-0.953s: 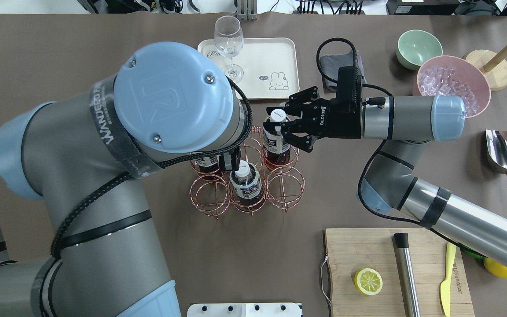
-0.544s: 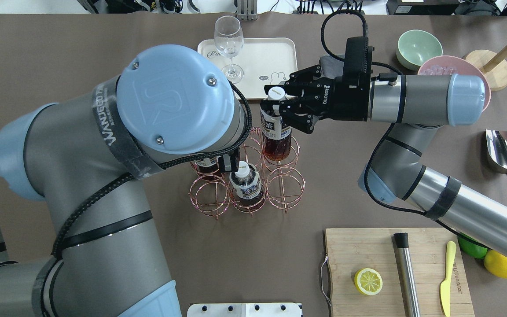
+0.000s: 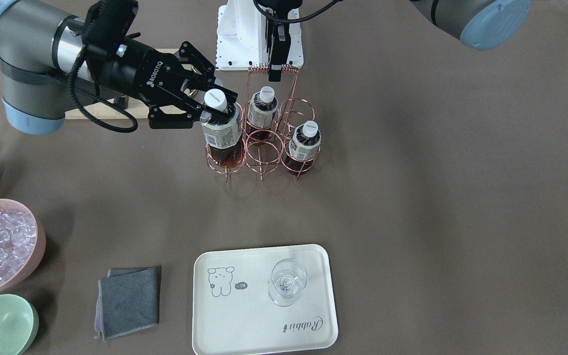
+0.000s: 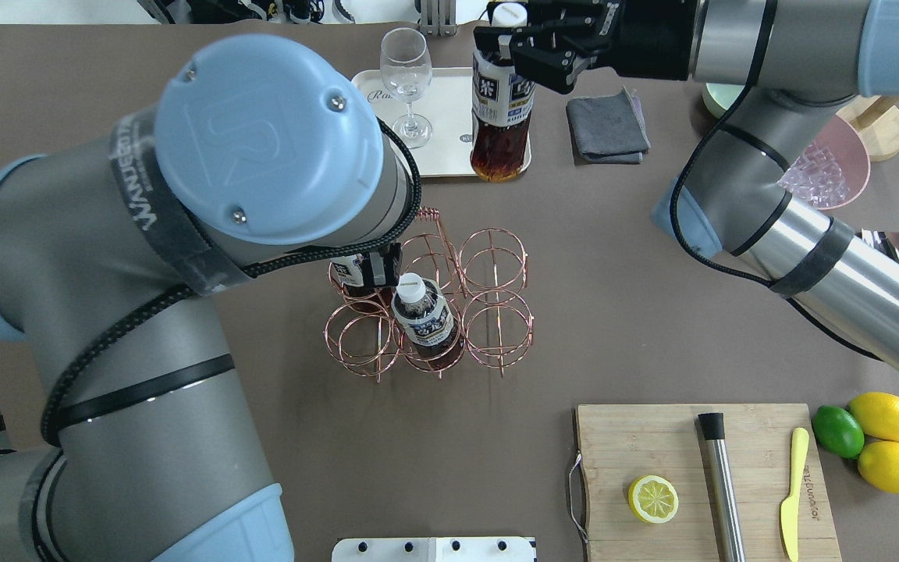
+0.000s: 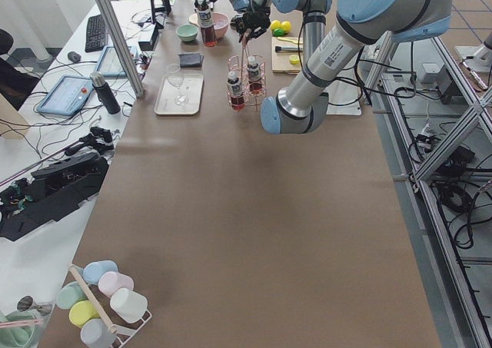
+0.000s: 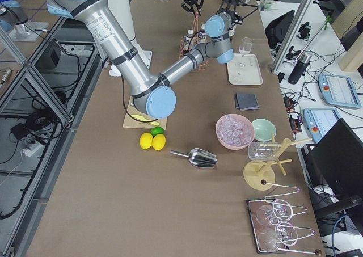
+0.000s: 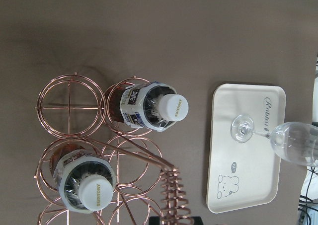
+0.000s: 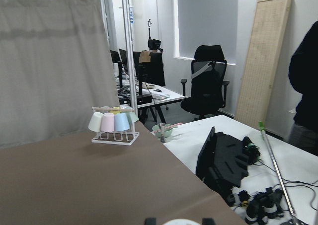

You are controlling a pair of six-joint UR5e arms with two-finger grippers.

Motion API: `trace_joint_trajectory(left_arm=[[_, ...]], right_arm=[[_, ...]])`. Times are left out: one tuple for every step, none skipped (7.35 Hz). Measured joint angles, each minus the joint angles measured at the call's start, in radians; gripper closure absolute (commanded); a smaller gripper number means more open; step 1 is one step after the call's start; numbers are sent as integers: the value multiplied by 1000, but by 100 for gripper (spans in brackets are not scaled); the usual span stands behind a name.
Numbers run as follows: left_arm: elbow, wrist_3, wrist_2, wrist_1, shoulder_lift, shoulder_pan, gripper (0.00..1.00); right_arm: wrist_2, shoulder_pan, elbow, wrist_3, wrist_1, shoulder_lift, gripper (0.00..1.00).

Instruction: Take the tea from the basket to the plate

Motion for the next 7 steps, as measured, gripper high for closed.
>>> trace_joint_trajectory(left_arm=[[-39, 31, -1, 35, 8, -25, 100], [-87, 63, -1, 56, 50, -57, 100], [-132, 120, -3, 63, 110, -97, 100], [-158, 179, -23, 60, 169, -176, 100], [-156, 255, -81, 24, 244, -281, 100], [-120, 332, -144, -49, 327, -396, 100], [-30, 421, -204, -168, 407, -523, 100]], right_arm=[[-8, 43, -68, -10, -5, 31, 100], [-32, 73, -146, -31, -6, 58, 100], [-80, 84, -224, -43, -7, 82, 100], [-140, 74, -303, -47, -1, 109, 100], [-199, 48, -353, -48, 13, 125, 100], [-279, 2, -401, -49, 52, 135, 100], [-361, -50, -468, -48, 117, 148, 100]])
